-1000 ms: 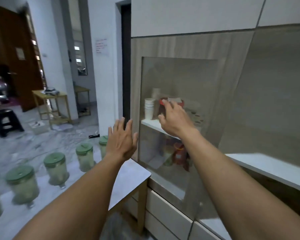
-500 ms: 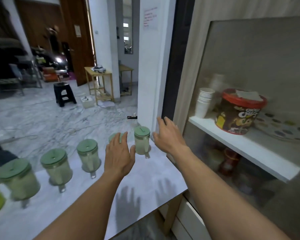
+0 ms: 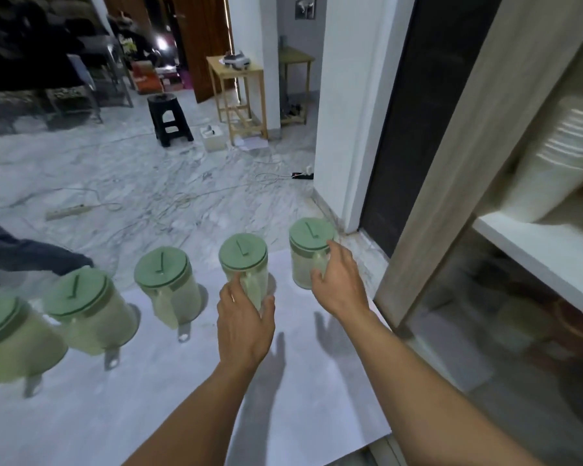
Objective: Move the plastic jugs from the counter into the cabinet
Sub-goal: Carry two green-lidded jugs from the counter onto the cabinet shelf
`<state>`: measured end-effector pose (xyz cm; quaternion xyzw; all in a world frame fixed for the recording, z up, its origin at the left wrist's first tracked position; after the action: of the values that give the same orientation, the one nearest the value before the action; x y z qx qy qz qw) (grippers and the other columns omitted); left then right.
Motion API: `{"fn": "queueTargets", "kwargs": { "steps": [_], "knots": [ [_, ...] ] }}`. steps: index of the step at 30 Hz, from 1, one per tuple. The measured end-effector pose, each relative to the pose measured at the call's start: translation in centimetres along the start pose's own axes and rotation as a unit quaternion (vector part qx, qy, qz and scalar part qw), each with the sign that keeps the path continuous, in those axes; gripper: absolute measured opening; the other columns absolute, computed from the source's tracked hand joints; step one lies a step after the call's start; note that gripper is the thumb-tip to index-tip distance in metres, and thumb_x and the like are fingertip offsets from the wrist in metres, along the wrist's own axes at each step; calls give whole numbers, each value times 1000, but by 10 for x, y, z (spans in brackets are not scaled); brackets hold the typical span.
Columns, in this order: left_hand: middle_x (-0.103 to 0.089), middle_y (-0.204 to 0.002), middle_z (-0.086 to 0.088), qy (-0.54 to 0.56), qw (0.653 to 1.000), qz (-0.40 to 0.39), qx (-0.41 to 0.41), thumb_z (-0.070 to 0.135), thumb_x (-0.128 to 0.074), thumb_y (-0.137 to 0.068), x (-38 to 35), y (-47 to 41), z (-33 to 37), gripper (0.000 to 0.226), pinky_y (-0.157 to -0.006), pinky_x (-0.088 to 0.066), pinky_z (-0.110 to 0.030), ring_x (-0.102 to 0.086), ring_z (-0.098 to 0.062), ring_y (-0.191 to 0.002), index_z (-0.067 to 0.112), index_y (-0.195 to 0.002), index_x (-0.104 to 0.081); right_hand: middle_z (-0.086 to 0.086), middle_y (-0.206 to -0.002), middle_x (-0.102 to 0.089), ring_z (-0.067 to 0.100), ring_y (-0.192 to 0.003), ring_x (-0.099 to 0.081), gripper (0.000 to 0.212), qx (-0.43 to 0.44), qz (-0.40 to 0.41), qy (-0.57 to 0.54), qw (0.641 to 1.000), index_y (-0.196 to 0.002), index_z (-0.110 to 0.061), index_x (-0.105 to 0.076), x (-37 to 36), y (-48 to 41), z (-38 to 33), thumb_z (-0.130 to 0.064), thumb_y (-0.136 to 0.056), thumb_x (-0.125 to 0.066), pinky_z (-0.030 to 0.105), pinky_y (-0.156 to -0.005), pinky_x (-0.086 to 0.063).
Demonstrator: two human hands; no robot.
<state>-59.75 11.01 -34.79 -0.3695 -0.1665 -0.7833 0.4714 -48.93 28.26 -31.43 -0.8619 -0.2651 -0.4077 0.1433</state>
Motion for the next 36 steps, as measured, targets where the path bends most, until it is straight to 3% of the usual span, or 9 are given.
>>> {"fn": "queueTargets", "kwargs": {
  "steps": [5,10,12,17,20,24,29,34,36],
  "knots": [
    [-51,-128,-5,105,984,33,137,53,-64,-80,-38,-17,-25,64,-93,-44,-43,-49,-29,-117,19,-129,-42,7,-135,-51,31,-118,-54,51,-80,15,-101,992,-133,-22,-37,-38,-29,41,-27,-91,-65,42,-88,-49],
    [-61,-101,2,125,978,41,163,54,-63,-79,-59,-35,-32,43,-77,-46,-37,-57,-24,-96,21,-104,-53,4,-105,-67,22,-87,-60,36,-169,12,-219,961,-115,-19,-51,-65,-47,64,-29,-88,-72,30,-64,-40],
    [-64,-91,1,137,977,43,161,49,-62,-84,-63,-39,-31,33,-72,-44,-35,-60,-26,-89,18,-93,-55,3,-99,-67,22,-85,-59,28,-182,0,-241,953,-110,-15,-60,-73,-50,66,-28,-88,-72,28,-66,-39],
    [-65,-91,-10,130,979,62,143,33,-55,-93,-61,-50,-32,22,-70,-46,-38,-58,-34,-84,11,-95,-52,9,-101,-70,31,-92,-64,20,-176,-8,-245,953,-106,-14,-64,-81,-55,66,-25,-90,-65,35,-77,-49],
    [-57,-76,-6,141,981,61,115,25,-54,-93,-52,-52,-24,16,-60,-37,-34,-53,-29,-73,11,-87,-47,9,-97,-70,30,-90,-64,17,-167,1,-252,953,-104,-14,-64,-75,-53,60,-23,-90,-63,33,-73,-47],
    [-54,-73,-4,155,982,59,92,22,-54,-92,-35,-51,-12,15,-51,-35,-30,-51,-23,-68,11,-85,-46,10,-92,-70,30,-87,-66,15,-153,10,-264,952,-101,-11,-64,-61,-46,48,-19,-88,-62,33,-71,-48],
    [-58,-76,-6,178,980,68,60,24,-53,-92,1,-53,8,15,-52,-36,-29,-54,-24,-70,12,-86,-46,9,-86,-70,26,-80,-65,13,-129,42,-279,951,-98,-12,-65,-25,-36,20,-19,-88,-62,36,-71,-50],
    [-57,-72,-5,195,978,72,11,23,-54,-92,57,-45,40,18,-50,-33,-23,-49,-14,-62,14,-79,-43,4,-72,-63,23,-67,-59,4,-105,84,-294,946,-84,-13,-61,23,-14,-21,-17,-86,-62,32,-62,-44],
    [-57,-70,-4,218,973,72,-9,21,-55,-91,84,-41,53,19,-50,-33,-22,-48,-12,-61,14,-78,-43,11,-72,-65,27,-67,-60,8,-96,114,-295,944,-81,-10,-61,48,2,-43,-17,-84,-62,36,-63,-47]
  ]
}}
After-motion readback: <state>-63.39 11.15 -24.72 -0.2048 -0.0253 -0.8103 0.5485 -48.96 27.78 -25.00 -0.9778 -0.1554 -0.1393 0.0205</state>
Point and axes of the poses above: each hand's wrist, its own y-axis away from the middle knuckle, its own x-axis out of the back of the hand, z = x × y, the point moved 7 cm from there along -y, towards the middle knuckle
